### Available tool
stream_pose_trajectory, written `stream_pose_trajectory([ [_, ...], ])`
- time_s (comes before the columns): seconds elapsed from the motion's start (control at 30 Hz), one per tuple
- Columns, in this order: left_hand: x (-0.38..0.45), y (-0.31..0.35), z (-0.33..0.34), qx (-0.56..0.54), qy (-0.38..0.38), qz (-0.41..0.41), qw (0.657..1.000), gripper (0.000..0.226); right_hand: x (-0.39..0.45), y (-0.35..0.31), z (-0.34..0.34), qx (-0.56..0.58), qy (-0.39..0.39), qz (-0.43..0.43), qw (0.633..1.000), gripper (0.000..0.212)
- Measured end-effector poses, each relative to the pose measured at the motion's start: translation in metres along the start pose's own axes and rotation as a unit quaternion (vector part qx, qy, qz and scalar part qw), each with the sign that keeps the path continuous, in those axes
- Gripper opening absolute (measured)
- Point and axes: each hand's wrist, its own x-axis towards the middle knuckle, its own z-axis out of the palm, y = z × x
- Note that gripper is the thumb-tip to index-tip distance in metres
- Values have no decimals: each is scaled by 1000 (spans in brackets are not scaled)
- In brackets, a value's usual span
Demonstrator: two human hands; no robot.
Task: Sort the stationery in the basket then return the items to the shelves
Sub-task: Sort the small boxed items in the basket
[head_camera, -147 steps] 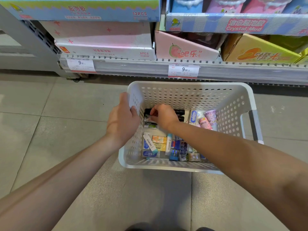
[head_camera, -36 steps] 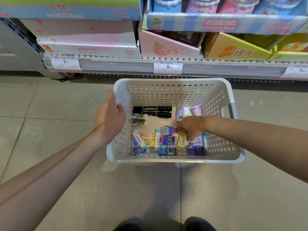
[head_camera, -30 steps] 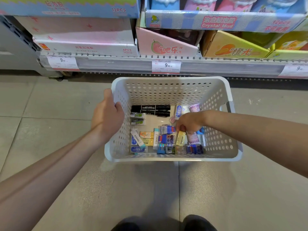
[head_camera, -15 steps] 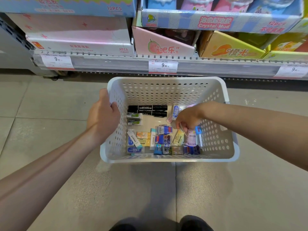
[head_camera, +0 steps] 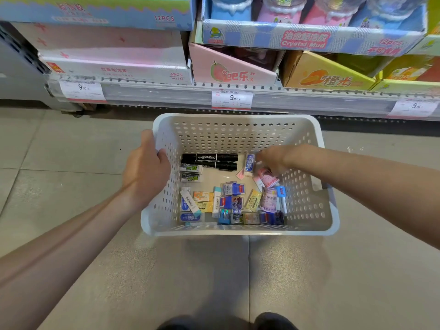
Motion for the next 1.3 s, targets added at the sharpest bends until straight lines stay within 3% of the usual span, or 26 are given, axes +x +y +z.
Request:
stream_pose_trajectory([
  [0.17, 0, -1, 1, -4, 0, -3, 1000, 9, -4, -11, 18, -4, -68, -24, 997, 22],
  [0.3, -1, 0, -1, 10, -2, -12, 1000, 11, -7, -28, 34, 10, -126, -47, 991, 57],
  [0.5, -1, 1, -2, 14, -5, -11, 1000, 12, -9, -33, 41, 84, -104, -34, 991, 73],
  [0.77, 0, 0, -1, 14, -5, -11, 1000, 13, -7, -39, 41, 134, -139, -47, 980, 54],
  [0.97, -1, 0, -1, 11, -2, -8, 1000, 12, -5, -34, 36, 177, -131, -11, 975, 55],
  [1.17, 0, -1, -1, 10, -9, -5, 1000, 10, -13, -25, 20, 384, -149, 5, 911, 33],
  [1.23, 1, -1, 0, 7, -9, -10, 1000, 11, -14, -22, 16, 435, -162, 9, 886, 16],
  [1.3, 1, -1, 1, 3, -7, -11, 1000, 10, -15, -19, 16, 461, -163, 15, 872, 12],
])
